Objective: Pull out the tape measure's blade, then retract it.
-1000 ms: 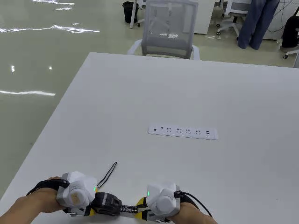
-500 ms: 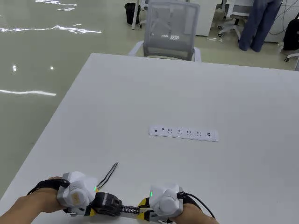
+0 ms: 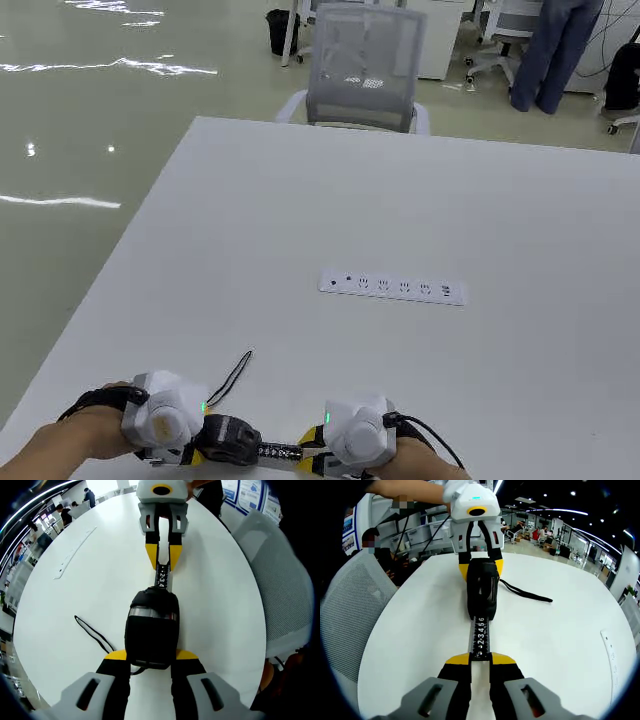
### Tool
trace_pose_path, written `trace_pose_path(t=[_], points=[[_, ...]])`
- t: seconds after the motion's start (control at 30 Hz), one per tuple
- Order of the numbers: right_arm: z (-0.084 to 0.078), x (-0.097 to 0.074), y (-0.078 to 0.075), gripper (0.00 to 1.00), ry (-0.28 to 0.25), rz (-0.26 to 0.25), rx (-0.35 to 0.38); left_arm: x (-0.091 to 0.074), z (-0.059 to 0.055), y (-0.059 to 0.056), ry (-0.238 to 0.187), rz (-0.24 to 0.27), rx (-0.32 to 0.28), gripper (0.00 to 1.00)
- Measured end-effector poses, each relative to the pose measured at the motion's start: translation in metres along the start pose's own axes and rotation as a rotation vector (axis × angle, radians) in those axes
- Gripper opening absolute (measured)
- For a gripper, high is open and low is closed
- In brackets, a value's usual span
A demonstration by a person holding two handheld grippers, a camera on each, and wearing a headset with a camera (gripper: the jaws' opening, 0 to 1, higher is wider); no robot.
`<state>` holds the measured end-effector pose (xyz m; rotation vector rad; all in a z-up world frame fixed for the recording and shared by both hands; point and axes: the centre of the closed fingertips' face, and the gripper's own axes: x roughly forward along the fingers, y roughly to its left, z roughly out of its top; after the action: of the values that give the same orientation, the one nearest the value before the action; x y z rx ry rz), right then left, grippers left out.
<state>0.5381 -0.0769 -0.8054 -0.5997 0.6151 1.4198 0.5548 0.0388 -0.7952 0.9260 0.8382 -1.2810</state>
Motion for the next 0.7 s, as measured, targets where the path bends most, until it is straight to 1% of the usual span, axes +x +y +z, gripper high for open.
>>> trace_pose_path(t=[0.7], points=[[-0.0053, -0.0048, -0.0007, 0.11, -0.001, 0.002, 0.000, 0.0004, 0.0003, 0.0002, -0.002, 0.001, -0.004, 0.27]])
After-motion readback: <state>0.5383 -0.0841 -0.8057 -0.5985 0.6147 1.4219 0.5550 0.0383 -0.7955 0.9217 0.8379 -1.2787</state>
